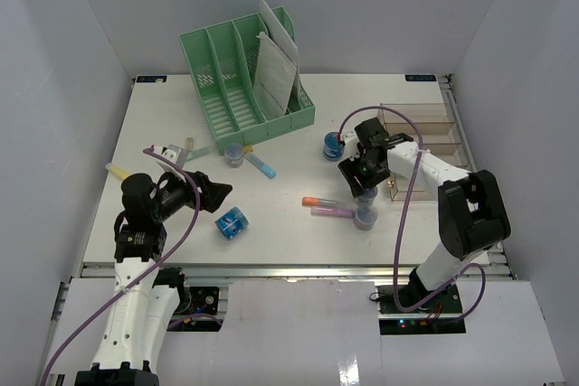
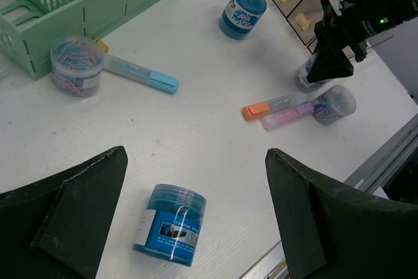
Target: Organize the desk
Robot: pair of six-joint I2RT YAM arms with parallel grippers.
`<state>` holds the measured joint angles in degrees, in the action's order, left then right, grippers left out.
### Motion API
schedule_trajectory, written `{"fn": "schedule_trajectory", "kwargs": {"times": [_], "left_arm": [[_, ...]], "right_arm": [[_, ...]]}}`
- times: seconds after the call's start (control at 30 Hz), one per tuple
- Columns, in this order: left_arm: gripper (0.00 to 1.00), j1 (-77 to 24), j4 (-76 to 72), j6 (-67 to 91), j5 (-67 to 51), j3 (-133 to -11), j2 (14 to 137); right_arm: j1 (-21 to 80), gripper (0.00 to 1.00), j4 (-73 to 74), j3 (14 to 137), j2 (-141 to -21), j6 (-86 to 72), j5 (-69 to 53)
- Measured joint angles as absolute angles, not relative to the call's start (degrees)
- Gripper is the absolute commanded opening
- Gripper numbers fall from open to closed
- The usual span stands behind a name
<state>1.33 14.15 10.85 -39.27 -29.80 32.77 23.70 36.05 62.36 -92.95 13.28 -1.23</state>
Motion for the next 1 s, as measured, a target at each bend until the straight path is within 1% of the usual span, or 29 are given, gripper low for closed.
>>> {"fn": "schedule_trajectory", "kwargs": {"times": [0.13,0.23,0.33,0.43,0.53,0.7,1.0], "left_arm": [[0.98,1.3,14.2,10.9,-39.3,-29.8,32.8],[0.98,1.3,14.2,10.8,-39.3,-29.8,32.7],[0.98,1.3,14.2,10.8,-39.2,-29.8,32.5],[0.98,1.3,14.2,10.8,-39.2,-29.8,32.4],[0.98,1.3,14.2,10.8,-39.2,-29.8,32.4],[0.98,1.3,14.2,10.8,-39.2,-29.8,32.4],[0.98,1.3,14.2,10.8,-39.2,-29.8,32.6]], "right_arm": [[21.7,0.08,35.9,65.5,-88.5,16.7,-4.6],[18.0,0.08,33.4,70.6,-84.9,17.2,-6.2],[12.7,0.08,26.8,73.4,-82.7,15.7,-4.9],[8.1,0.08,20.6,73.2,-82.0,12.1,-0.7],[4.9,0.08,16.3,71.7,-83.6,7.9,2.2],[1.2,0.08,9.8,70.5,-89.3,1.4,3.1],[-1.3,0.08,-3.9,69.7,-98.4,-1.4,3.7]]}}
